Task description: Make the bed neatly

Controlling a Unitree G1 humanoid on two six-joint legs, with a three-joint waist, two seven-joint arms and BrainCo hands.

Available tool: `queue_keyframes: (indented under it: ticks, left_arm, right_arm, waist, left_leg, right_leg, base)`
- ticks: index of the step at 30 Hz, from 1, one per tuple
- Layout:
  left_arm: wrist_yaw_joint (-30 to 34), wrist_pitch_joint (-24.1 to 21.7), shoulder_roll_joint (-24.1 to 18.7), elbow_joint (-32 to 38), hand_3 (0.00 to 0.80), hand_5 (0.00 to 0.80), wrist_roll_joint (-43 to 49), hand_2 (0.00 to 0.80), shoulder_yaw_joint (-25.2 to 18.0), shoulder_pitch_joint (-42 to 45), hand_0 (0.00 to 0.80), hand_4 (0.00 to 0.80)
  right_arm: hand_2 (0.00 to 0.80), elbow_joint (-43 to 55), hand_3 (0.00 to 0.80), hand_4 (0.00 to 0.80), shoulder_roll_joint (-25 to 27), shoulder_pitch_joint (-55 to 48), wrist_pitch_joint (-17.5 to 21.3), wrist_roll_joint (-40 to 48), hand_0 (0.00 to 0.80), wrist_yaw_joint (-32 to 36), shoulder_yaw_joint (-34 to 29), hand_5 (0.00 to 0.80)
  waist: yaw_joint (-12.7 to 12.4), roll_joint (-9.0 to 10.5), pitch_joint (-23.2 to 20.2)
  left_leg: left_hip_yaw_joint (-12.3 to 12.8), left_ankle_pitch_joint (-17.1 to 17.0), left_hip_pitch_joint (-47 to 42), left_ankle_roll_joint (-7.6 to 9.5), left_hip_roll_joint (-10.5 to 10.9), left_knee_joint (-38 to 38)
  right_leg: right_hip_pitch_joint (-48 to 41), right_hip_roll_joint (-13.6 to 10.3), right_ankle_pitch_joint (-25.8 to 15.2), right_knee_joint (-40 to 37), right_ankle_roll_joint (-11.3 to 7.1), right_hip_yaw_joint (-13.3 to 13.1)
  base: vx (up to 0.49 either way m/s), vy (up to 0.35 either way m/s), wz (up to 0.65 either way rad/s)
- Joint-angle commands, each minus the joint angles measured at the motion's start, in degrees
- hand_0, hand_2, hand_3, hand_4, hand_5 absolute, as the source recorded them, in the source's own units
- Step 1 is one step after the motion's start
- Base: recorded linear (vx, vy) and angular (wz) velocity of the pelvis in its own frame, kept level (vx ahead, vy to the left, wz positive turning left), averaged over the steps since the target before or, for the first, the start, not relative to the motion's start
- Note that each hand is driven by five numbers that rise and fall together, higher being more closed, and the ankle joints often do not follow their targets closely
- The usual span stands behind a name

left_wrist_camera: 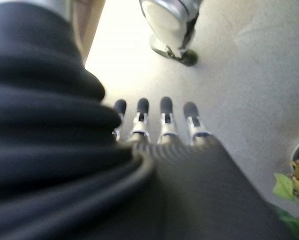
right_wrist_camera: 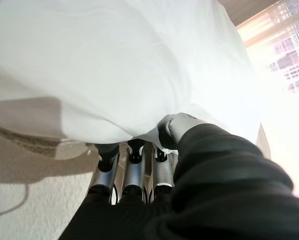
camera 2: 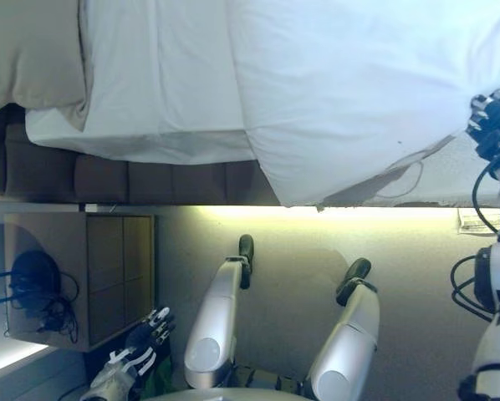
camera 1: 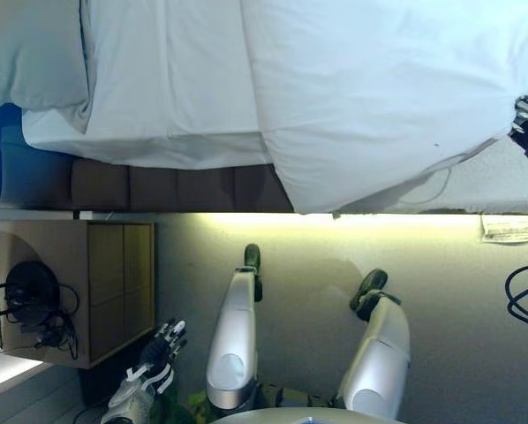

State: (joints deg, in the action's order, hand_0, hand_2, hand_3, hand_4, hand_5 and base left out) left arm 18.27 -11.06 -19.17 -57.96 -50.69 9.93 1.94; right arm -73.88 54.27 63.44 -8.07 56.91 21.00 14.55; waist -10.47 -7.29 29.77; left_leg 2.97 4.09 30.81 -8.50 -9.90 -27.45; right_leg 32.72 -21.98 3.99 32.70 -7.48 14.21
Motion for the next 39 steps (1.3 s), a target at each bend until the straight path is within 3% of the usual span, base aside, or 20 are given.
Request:
queue_keyframes:
  ticks: [1, 10, 12, 23, 32, 36, 39]
  left_arm:
    - [-1.8, -1.4, -4.1, -1.0, 0.000, 0.000, 1.3, 0.000, 0.9, 1.0, 0.000, 0.000]
    - [-7.5, -1.8, -6.7, 6.1, 0.000, 0.000, 1.0, 0.000, 3.0, -7.5, 0.000, 0.000]
    - [-9.6, -1.5, -6.9, 7.7, 0.000, 0.000, 1.5, 0.000, 3.9, -9.7, 0.000, 0.000]
    - [-13.2, 3.2, -5.2, 4.7, 0.000, 0.000, 7.3, 0.000, 6.1, -19.9, 0.000, 0.000]
    - [-13.4, 13.9, -2.2, 5.9, 0.000, 0.000, 5.4, 0.000, 10.5, -25.8, 0.000, 0.000]
    - [-10.1, 22.1, 0.5, 3.8, 0.000, 0.000, 1.9, 0.000, 12.3, -26.9, 0.000, 0.000]
    - [-6.6, 31.1, 2.9, 2.6, 0.000, 0.000, -9.2, 0.000, 12.4, -26.9, 0.000, 0.000]
  right_arm:
    - [0.800, 2.8, 0.800, 0.800, -0.9, -0.3, 0.9, 1.3, 0.800, 4.1, -0.4, 0.800]
    - [0.800, 7.6, 0.800, 0.800, -8.9, -4.6, -1.4, 3.2, 0.800, 4.4, -0.4, 0.800]
    - [0.800, 9.1, 0.800, 0.800, -11.1, -5.7, -1.7, 3.8, 0.800, 3.3, 0.1, 0.800]
    - [0.800, 12.4, 0.800, 0.800, -20.7, -11.9, -4.3, 5.0, 0.800, 0.6, 1.5, 0.800]
    - [0.800, 13.7, 0.800, 0.800, -25.4, -13.9, -4.3, 5.3, 0.800, -3.6, 4.2, 0.800]
    - [0.800, 12.8, 0.800, 0.800, -26.1, -12.7, -5.2, 4.3, 0.800, -4.6, 4.6, 0.800]
    - [0.800, 12.6, 0.800, 0.800, -26.3, -12.8, -5.9, 3.8, 0.800, -4.2, 4.8, 0.800]
  waist:
    - [-1.6, 2.79, -2.2]
    - [-0.4, 5.46, -5.7]
    - [0.1, 5.95, -7.0]
    - [2.5, 7.09, -17.5]
    - [3.6, 7.45, -23.8]
    - [4.3, 7.85, -24.8]
    - [4.7, 8.21, -25.2]
  left_leg:
    - [-0.3, -3.4, -0.9, 1.71, -0.5, 3.6]
    - [1.2, -3.6, -10.0, 1.32, -0.8, 7.7]
    - [1.9, -5.5, -11.9, 1.66, -0.5, 10.1]
    - [4.7, -7.3, -27.0, 1.48, 0.4, 21.1]
    - [5.8, -6.9, -33.3, 1.41, 0.1, 24.7]
    - [6.1, -6.5, -34.7, 1.41, -0.1, 25.2]
    - [6.2, -6.3, -35.3, 1.39, -0.2, 25.4]
  right_leg:
    - [-2.8, 0.4, -1.1, -3.8, -0.14, 0.7]
    - [-13.4, 2.3, -3.3, -12.2, -1.14, 2.4]
    - [-15.9, 3.3, -5.2, -15.8, -0.67, 3.1]
    - [-31.6, 5.6, -7.2, -27.1, -1.77, 4.5]
    - [-37.9, 6.3, -7.5, -30.6, -2.26, 4.9]
    - [-39.2, 6.6, -7.2, -31.0, -2.43, 4.6]
    - [-39.9, 6.7, -7.0, -31.2, -2.60, 4.6]
  base:
    - [0.019, 0.075, 0.04]
    - [0.029, 0.040, -0.06]
    - [0.000, 0.000, 0.00]
    - [0.136, 0.015, -0.05]
    - [0.147, -0.028, -0.01]
    - [0.112, -0.015, -0.01]
    - [0.105, -0.023, 0.00]
